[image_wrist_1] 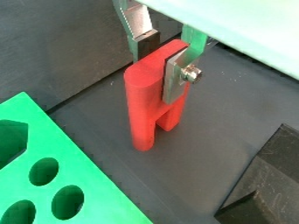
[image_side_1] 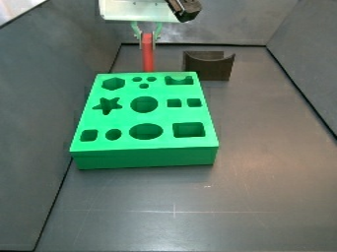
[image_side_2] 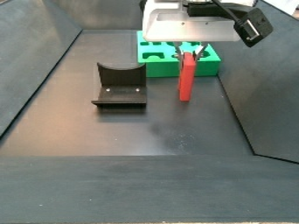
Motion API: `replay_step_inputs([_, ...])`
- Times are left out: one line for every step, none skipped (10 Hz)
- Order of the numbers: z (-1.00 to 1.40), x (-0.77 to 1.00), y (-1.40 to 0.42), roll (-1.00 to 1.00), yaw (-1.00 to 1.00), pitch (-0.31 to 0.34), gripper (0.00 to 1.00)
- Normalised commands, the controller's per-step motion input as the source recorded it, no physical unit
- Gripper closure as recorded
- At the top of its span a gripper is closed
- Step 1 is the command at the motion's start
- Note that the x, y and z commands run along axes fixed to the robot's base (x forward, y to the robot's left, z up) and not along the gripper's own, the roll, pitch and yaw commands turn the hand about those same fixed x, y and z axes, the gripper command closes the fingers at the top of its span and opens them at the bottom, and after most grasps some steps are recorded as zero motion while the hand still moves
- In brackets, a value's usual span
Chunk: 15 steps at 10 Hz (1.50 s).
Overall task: Pick up the square-circle object. Move up. Rotate the square-circle object. Move to above the board. Insert the square-circle object.
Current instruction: Rotate the square-circle object.
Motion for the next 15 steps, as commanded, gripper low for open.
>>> replay_step_inputs([-0.39, 0.01, 0.01, -0.19, 0.0, -0.058, 1.0])
replay_step_inputs([-0.39, 0.01, 0.01, -0.19, 0.0, -0.058, 1.0])
replay_step_inputs([-0.4, 0.01, 0.0, -0.19, -0.01, -0.055, 1.0])
replay_step_inputs([-0.39, 0.01, 0.0, -0.19, -0.01, -0.057, 1.0])
replay_step_inputs([0.0, 0.0, 0.0, 0.01, -0.01, -0.057, 0.0])
replay_step_inputs([0.95, 0.0, 0.0, 0.01, 0.0, -0.046, 0.0])
replay_step_inputs([0.94, -0.01, 0.0, 0.01, 0.0, -0.039, 0.0])
replay_step_inputs([0.8, -0.03, 0.0, 0.01, -0.01, 0.002, 0.0])
replay_step_inputs([0.65, -0.02, 0.01, 0.02, -0.01, 0.022, 0.0])
replay_step_inputs([0.43, -0.02, 0.01, 0.03, -0.01, 0.04, 0.0])
replay_step_inputs([0.31, -0.01, 0.01, 0.04, -0.01, 0.044, 0.0])
replay_step_inputs([0.0, 0.0, 0.08, 0.01, -1.0, 0.008, 0.0])
replay_step_inputs([-0.08, 0.02, 0.08, 0.01, -1.0, 0.007, 0.0])
replay_step_inputs([-0.05, 0.03, 0.07, 0.0, -1.0, 0.005, 0.0])
replay_step_inputs([-0.04, 0.03, 0.05, 0.0, -1.0, 0.004, 0.0])
